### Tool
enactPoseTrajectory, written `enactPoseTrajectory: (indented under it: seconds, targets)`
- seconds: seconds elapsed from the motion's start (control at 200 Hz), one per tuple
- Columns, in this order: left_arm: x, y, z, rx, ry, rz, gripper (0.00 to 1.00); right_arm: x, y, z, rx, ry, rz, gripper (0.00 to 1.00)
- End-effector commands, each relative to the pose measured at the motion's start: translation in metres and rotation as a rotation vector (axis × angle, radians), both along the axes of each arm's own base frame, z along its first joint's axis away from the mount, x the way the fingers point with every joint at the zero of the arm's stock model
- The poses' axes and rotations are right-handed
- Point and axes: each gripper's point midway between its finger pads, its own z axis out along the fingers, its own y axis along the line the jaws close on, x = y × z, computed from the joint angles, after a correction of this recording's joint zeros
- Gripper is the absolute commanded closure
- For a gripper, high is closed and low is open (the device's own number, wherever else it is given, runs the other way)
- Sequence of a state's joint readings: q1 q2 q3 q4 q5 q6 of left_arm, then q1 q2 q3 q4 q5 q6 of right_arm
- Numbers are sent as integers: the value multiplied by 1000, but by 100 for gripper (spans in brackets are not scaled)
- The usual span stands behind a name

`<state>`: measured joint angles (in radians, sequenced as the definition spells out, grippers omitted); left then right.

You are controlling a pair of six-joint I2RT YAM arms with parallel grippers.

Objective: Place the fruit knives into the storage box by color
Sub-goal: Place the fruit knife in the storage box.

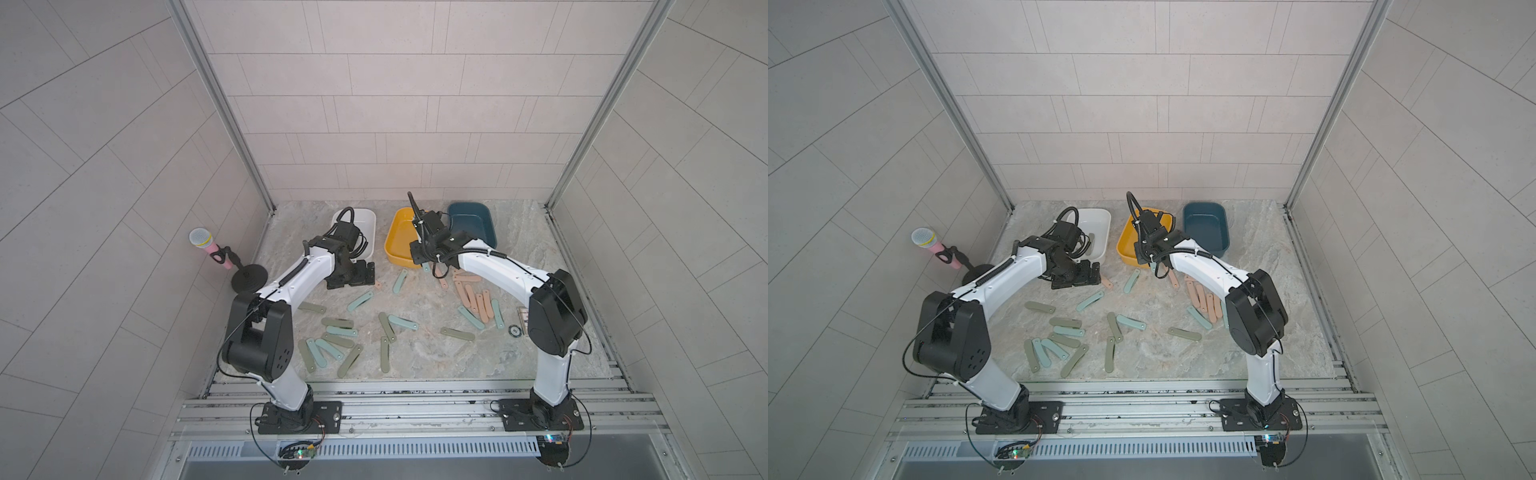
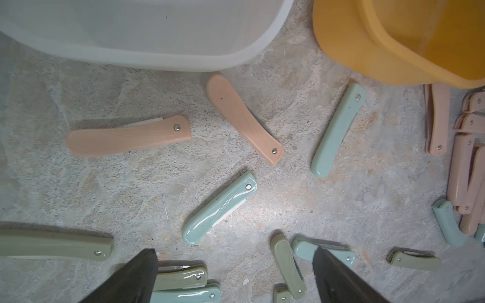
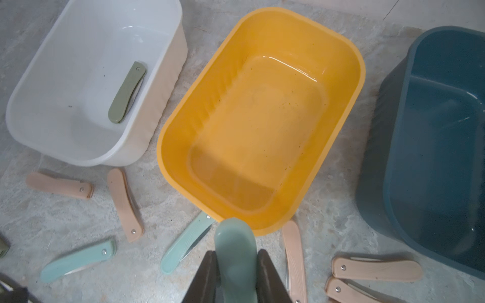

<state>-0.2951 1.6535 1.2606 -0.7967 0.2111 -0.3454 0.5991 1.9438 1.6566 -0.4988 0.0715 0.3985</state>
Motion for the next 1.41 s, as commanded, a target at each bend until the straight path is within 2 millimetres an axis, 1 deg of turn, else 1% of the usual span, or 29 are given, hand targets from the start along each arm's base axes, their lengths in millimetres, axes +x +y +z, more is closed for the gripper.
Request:
enactPoseTrajectory:
  seconds: [0.0, 0.1, 0.165, 0.28, 0.38, 0.47, 0.625, 0.65, 0.735, 0.831, 0.891, 0.971, 1.046, 1.066, 1.166, 1.246, 1.286, 1.301, 1.356, 1.401]
  targets:
    - [4, 4, -3, 29, 11, 13, 0, 24, -11, -6, 13, 12, -87, 80]
    - [6, 1, -8, 18, 23, 22, 0, 47, -8, -9, 25, -8, -120, 80]
    - [9, 0, -8, 15, 23, 22, 0, 62, -9, -15, 24, -20, -147, 80]
    - [11, 4, -8, 39, 22, 22, 0, 85, -12, -24, 34, -35, -193, 79]
    - [12, 6, -7, 56, 17, 18, 0, 101, -11, -33, 32, -55, -216, 79]
    - [12, 7, -7, 63, 15, 17, 0, 112, -7, -40, 40, -63, -224, 79]
    - [10, 8, -11, 64, 21, 17, 0, 123, -3, -53, 40, -56, -224, 76]
    - [9, 8, -12, 62, 23, 19, 0, 124, -2, -57, 41, -50, -223, 75]
    - [8, 7, -13, 53, 25, 19, 0, 128, 0, -59, 45, -45, -217, 71]
    - [8, 7, -12, 55, 19, 17, 0, 128, 4, -55, 54, -40, -194, 62]
    - [8, 8, -11, 59, 15, 16, 0, 127, 6, -47, 60, -43, -180, 57]
    - [9, 7, -8, 51, 3, 15, 0, 123, 8, -35, 66, -48, -159, 52]
    - [8, 5, -4, 40, -10, 6, 0, 117, 7, -22, 74, -44, -144, 50]
    - [8, 4, -1, 40, -16, 3, 0, 115, 9, -18, 73, -41, -134, 50]
    - [4, 4, 8, 40, -45, -1, 0, 100, 8, 10, 64, -62, -93, 49]
    - [0, 4, 14, 26, -56, 1, 0, 86, 3, 28, 59, -80, -69, 49]
    - [-3, 2, 16, 18, -57, -1, 0, 78, -2, 34, 53, -83, -65, 49]
    - [-5, 2, 17, 17, -58, -1, 0, 75, -4, 33, 47, -79, -63, 49]
    - [-10, 1, 18, 10, -59, -1, 0, 63, -12, 44, 41, -89, -61, 49]
    - [-14, 0, 20, 5, -62, -2, 0, 51, -20, 45, 28, -86, -61, 49]
